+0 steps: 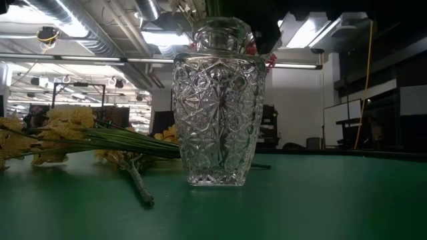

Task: Sort flowers into vase by color
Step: Put the right yellow flowers into the bottom transparent vase, then put the bottom yellow flowers into the bottom transparent vase

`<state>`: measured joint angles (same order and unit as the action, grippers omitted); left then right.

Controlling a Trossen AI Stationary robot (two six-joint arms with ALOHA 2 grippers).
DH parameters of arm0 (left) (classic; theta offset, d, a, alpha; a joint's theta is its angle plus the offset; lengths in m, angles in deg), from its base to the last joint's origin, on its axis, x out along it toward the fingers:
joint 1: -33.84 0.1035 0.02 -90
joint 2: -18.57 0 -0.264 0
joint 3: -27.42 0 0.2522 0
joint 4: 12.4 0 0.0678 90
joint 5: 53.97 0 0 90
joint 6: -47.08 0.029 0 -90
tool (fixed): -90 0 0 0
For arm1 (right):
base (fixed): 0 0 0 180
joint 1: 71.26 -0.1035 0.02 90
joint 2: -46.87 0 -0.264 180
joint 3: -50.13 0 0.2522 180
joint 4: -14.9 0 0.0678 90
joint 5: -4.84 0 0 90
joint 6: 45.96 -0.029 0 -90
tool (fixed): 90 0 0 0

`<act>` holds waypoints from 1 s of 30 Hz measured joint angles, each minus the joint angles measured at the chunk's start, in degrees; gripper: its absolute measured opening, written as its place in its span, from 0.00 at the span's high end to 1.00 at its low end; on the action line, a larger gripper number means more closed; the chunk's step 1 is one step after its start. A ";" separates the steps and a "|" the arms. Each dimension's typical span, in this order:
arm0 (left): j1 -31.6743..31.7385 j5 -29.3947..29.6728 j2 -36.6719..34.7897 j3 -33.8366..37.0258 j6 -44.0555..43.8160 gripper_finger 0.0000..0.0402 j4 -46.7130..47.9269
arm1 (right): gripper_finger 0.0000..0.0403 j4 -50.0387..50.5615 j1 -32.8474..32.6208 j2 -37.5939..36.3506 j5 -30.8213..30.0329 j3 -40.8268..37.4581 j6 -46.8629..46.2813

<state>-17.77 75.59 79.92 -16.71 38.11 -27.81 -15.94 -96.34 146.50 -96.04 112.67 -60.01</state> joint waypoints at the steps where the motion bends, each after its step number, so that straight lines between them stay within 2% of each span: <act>1: 0.00 0.01 0.00 0.00 0.00 0.60 0.00 | 0.51 1.17 0.00 -0.36 0.00 0.00 -0.58; 13: 0.00 0.03 0.02 0.00 -0.04 0.60 -0.02 | 0.47 13.47 -0.02 -4.98 1.55 0.00 -4.24; 20: 0.00 0.03 0.02 0.00 -0.07 0.60 -0.02 | 0.47 32.09 -0.02 -10.92 2.39 0.02 -6.69; 25: -0.02 0.03 0.02 0.00 0.00 0.60 -0.02 | 0.47 48.05 -0.03 -11.24 -6.35 -0.21 -9.55; 28: 0.00 0.04 0.02 0.00 0.04 0.60 0.00 | 0.47 47.11 0.92 -9.17 -7.54 -1.75 -9.58; 30: 0.00 0.24 0.02 0.00 0.04 0.60 0.02 | 0.47 44.96 1.96 -7.68 -5.69 -2.13 -9.52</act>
<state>-17.77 75.84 79.94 -16.71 38.15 -27.79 29.02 -94.37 138.82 -101.73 110.54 -69.52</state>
